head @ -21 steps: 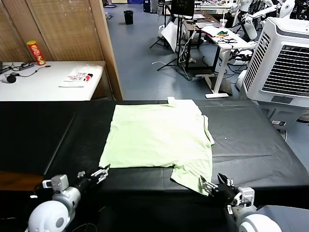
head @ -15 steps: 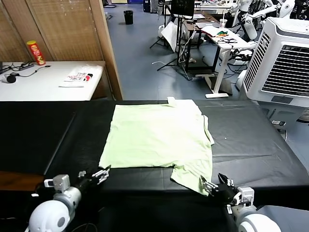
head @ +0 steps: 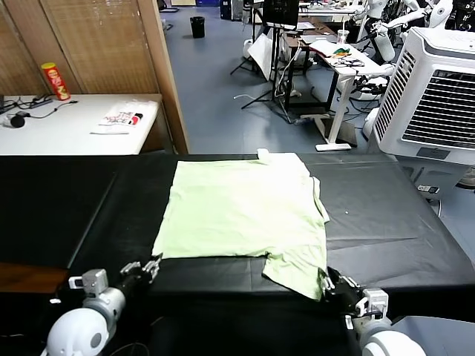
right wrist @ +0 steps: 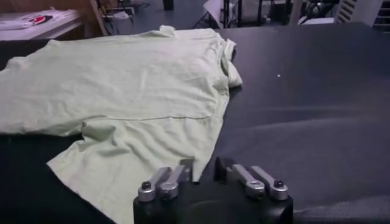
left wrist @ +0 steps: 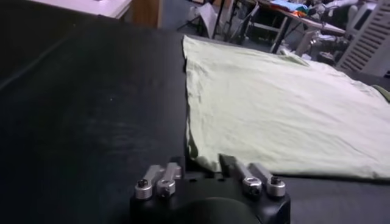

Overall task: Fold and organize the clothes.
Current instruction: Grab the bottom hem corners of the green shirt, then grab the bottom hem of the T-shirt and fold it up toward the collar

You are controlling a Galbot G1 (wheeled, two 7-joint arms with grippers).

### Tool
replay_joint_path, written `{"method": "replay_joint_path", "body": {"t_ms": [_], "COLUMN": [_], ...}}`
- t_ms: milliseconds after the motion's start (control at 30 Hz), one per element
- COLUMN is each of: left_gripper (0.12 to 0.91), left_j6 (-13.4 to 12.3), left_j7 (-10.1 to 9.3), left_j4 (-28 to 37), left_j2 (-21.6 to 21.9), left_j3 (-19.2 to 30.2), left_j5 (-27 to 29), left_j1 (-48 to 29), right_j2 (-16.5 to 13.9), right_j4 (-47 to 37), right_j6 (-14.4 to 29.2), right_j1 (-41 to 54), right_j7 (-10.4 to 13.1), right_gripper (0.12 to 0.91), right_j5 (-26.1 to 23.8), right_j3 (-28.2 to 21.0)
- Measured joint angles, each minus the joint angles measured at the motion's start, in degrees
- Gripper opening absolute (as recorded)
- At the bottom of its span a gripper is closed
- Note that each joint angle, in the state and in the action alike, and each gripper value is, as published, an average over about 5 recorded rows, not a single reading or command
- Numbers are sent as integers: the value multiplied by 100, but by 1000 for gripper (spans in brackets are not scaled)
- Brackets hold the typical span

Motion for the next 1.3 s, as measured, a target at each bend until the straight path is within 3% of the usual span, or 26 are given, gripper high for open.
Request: {"method": "replay_joint_path", "body": {"t_ms": [300,467,600,833,1300], "left_gripper": [125,125,125,125,125], "left_j6": [-17,-37,-135,-469,-634], "left_j7": [-136,-236,-257,-247,-277], "left_j4": [-354,-746,-1068,-1190,-598], "left_j2": [20,40,24,-179,-515], "left_j3": [-157,-313,-461,-487,-172], "left_j5": [62,59,-8,-1,403], "left_j1": [332,783,1208,1195,-6], "right_j2": [61,69,-5,-223,-512], "right_j4": [776,1066,1039,522,-1047], "right_j6": [-189,-78,288,778,1112], "right_j1": [-564,-824,-746,-125,1786], "right_j7": [226,146,-44,-215,-304], "right_gripper": [122,122,122,122,122], "right_j5": [-9,-47,-1,296,389], "right_j3": [211,276,345,284,-251]}}
